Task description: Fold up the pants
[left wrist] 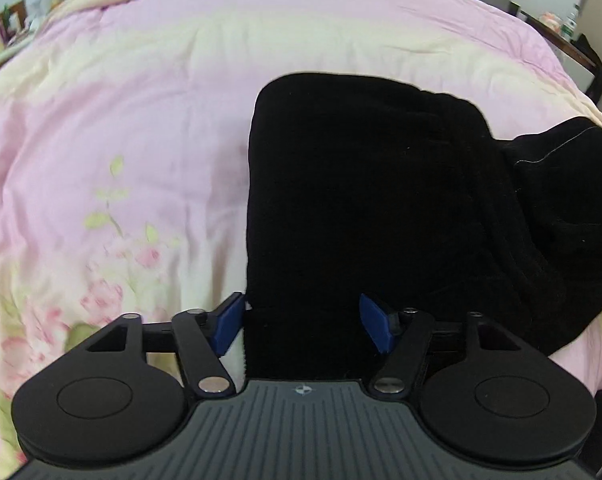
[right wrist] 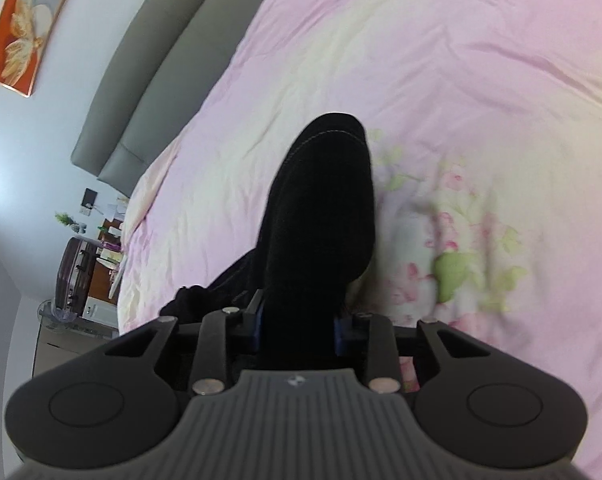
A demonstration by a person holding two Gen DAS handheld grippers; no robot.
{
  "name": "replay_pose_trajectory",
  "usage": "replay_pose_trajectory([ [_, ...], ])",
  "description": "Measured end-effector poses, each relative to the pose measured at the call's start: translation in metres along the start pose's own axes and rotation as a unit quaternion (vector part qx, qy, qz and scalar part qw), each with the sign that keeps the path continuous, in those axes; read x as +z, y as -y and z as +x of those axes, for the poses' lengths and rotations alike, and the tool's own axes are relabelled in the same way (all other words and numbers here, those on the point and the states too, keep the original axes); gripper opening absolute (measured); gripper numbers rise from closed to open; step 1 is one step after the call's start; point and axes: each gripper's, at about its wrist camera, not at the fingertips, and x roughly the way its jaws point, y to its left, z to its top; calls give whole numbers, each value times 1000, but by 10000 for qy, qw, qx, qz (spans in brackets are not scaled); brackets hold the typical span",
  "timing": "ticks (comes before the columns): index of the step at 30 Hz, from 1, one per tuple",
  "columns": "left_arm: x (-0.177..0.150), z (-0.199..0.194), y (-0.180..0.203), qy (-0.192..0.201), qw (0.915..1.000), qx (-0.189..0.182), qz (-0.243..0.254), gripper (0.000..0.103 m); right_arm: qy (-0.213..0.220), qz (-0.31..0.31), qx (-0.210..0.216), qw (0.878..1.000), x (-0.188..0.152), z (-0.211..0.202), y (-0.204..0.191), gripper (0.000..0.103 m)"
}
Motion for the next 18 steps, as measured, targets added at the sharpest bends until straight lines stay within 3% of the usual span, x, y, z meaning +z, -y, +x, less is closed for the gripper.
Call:
replay_pose_trajectory([
  [4, 1, 2, -4, -106, 9996, -178, -208, 79, 32, -377, 308, 9988, -6, -3, -65, 25],
  [10, -5, 1, -22, -183, 9956, -590, -707, 79, -125, -1294, 404, 9907, -33, 16, -165, 25],
  [14, -5, -1, -25, -213, 9949, -630, -757, 79, -324, -2075, 258, 9774, -67, 48, -224, 26],
  [18, -4, 2, -35, -282, 9923, -748, -951, 79, -571, -2886, 149, 9556, -108, 83, -268, 26],
])
